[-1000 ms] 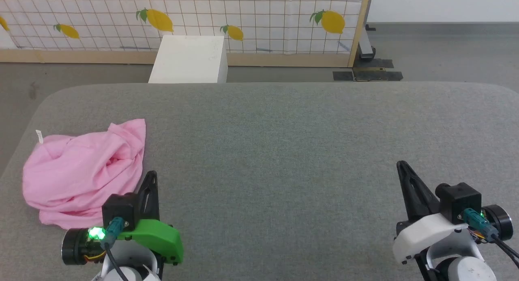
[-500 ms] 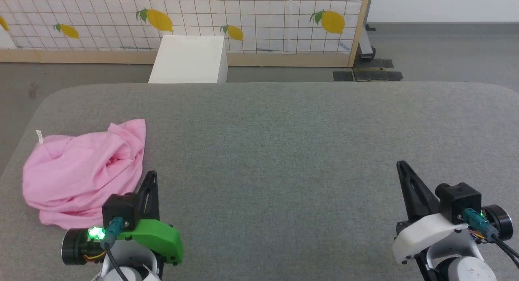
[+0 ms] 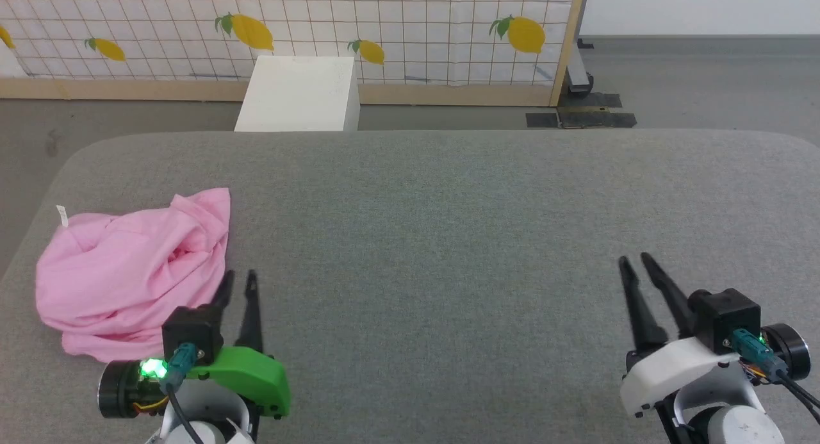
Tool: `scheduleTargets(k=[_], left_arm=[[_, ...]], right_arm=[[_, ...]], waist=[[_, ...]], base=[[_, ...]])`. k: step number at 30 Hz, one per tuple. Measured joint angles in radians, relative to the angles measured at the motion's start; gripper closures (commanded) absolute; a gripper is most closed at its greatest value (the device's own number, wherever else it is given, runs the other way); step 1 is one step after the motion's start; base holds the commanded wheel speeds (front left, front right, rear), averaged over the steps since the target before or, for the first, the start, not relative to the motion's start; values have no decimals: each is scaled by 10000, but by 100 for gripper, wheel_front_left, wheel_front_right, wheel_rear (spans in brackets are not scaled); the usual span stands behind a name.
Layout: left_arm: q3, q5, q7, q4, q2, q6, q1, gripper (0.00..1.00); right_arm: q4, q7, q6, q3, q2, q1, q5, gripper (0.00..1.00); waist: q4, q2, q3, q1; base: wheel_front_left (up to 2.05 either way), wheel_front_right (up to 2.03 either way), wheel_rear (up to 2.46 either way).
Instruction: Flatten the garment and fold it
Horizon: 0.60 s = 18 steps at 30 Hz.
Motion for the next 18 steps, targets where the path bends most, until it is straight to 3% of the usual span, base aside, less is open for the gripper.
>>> scheduleTargets(k=[18], left_arm=[[-125,-211,-267,228,0,2,-9,0]], right_arm=[[230,-194,0,-88,0,0,334,0]], waist=[[56,0,-16,0]], base=[[0,0,0]])
